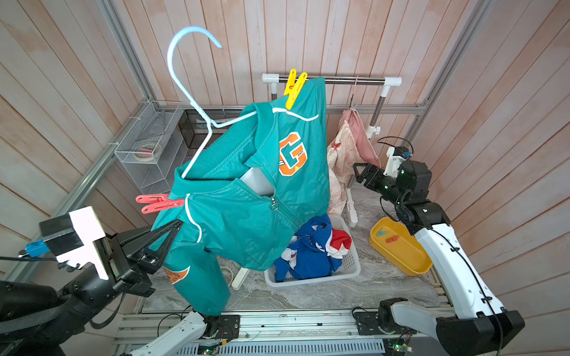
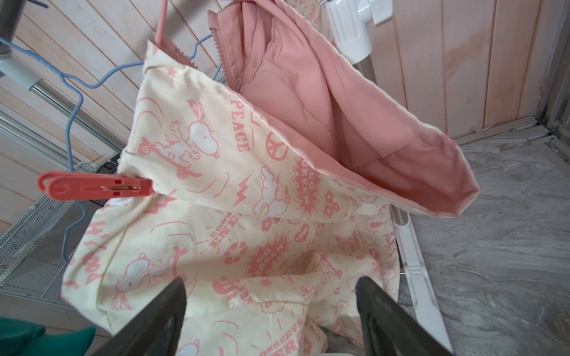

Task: Remove the clothespins securing jackets to the hanger
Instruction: Adjust the jacket in the basket.

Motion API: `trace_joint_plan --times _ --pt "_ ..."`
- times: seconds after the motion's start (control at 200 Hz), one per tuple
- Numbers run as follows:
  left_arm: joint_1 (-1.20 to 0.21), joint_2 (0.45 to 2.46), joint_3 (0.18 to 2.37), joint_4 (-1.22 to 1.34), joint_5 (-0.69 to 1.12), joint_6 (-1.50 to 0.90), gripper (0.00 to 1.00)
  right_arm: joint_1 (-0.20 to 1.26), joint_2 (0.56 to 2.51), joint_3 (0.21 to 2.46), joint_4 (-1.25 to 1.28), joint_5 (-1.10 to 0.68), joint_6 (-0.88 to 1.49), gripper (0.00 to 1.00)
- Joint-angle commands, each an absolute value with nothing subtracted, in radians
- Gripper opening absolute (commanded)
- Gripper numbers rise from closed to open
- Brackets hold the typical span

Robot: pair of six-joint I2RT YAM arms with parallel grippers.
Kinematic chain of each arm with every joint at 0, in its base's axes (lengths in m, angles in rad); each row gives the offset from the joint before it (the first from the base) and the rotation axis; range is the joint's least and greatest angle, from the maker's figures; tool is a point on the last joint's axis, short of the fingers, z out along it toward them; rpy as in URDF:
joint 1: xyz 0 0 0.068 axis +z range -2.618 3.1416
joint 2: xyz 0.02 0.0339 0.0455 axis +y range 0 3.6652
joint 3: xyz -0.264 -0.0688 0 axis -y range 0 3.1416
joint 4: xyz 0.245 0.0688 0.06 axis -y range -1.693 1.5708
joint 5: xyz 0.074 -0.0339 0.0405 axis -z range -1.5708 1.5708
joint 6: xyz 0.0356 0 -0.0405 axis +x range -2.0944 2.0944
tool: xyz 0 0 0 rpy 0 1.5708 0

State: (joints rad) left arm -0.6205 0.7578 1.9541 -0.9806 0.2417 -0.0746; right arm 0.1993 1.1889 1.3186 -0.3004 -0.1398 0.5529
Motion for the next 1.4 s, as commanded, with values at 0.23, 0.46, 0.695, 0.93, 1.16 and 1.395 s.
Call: trace_joint_plan --times 0.23,0.46,0.695,0.93,1.16,1.395 --pt "-0.627 0.795 1.93 -0.823 0.354 -0.103 0.0 0.168 1.14 1.342 -0.335 -0.107 0.514 0.87" --pt "-0.627 0.827 1.895 -0.8 0.379 -0.1 0.0 0.167 1.12 1.304 -0.334 -0.133 0.496 0.87" --pt "-0.627 0.911 1.86 -0.747 0.442 -0.101 0.0 0.176 1.001 1.13 -0.28 -0.223 0.564 0.83" --pt "-0.627 0.977 1.823 -0.652 0.532 -0.106 0.0 0.205 0.946 0.96 -0.179 -0.355 0.586 0.78" --pt "-0.627 1.061 1.809 -0.545 0.635 -0.143 0.0 0.217 0.874 0.885 -0.113 -0.404 0.581 0.74" --pt "-0.627 1.116 1.725 -0.371 0.71 -0.189 0.0 0.216 0.766 0.876 -0.232 -0.33 0.58 0.73"
